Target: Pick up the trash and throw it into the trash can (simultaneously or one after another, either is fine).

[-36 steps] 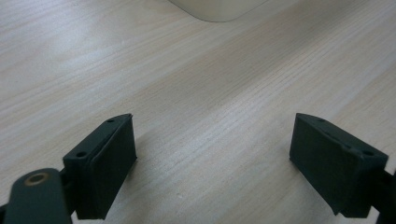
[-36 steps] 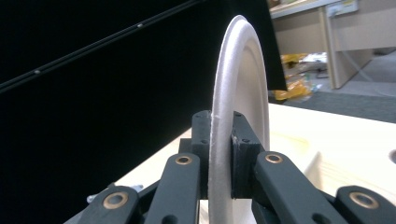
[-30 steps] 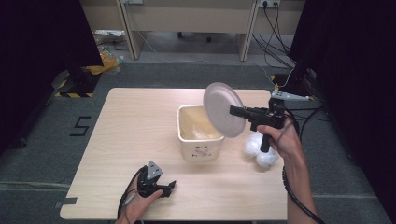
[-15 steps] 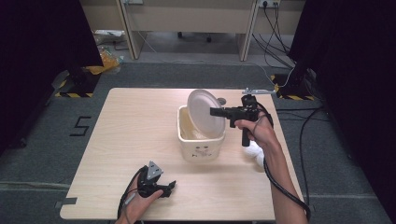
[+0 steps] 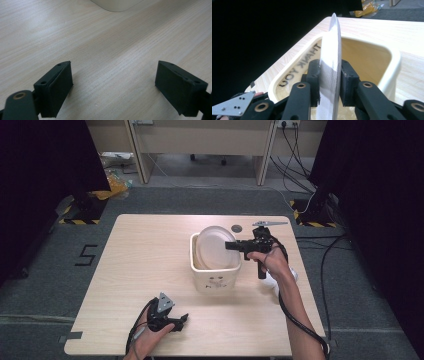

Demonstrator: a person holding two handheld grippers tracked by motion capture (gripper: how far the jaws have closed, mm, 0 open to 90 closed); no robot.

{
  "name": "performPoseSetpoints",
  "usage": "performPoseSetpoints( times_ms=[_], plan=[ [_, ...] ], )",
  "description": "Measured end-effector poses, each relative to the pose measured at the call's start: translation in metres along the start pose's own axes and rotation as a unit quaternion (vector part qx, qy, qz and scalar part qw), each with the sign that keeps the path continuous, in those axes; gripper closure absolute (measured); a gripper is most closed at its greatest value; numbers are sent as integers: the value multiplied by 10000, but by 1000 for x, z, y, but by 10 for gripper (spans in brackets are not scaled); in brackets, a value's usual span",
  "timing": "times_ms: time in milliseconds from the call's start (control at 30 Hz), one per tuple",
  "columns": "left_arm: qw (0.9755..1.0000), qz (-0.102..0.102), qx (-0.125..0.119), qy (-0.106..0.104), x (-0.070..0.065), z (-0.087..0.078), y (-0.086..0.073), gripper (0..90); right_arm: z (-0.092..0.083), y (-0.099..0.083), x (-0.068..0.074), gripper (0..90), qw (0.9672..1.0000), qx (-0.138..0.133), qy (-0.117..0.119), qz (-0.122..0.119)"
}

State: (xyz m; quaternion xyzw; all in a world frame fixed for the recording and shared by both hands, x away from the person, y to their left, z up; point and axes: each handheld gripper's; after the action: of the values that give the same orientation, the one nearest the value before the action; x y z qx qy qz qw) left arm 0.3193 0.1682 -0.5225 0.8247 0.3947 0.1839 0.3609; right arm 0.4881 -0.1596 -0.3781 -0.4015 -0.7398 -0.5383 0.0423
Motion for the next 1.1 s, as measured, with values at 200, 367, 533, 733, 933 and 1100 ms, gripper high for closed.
performPoseSetpoints(
  times_ms=[200, 367, 533, 733, 933, 1100],
  plan=[
    [10000, -2, -10, 8, 0, 0, 0, 135, -17, 1, -1, 679, 9997, -216, -135, -7],
    [10000, 3, 2, 4, 0, 0, 0, 135, -39, -8, -3, 633, 9984, -253, -479, -175],
    [10000, 10, 2, 7, 0, 0, 0, 135, -63, -28, -10, 592, 9952, -193, -913, -300],
    [10000, 9, 1, 8, 0, 0, 0, 135, -89, -54, -21, 548, 9892, -188, -1406, -359],
    [10000, 11, 1, 9, 0, 0, 0, 135, -102, -79, -31, 503, 9829, -211, -1800, -319],
    [10000, 13, 8, 13, 0, 0, 0, 135, -111, -94, -44, 468, 9748, -290, -2202, -188]
  ],
)
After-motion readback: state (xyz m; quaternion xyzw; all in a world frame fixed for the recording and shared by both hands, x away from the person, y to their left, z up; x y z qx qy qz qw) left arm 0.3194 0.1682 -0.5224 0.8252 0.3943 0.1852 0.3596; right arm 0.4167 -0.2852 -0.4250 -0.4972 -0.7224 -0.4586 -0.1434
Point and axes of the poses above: each handheld gripper's, and its own axes: z roughly forward along the jaws, y roughly out of its top, x roughly to its left, and after that the axes turned 3 degrees about z, right-handed
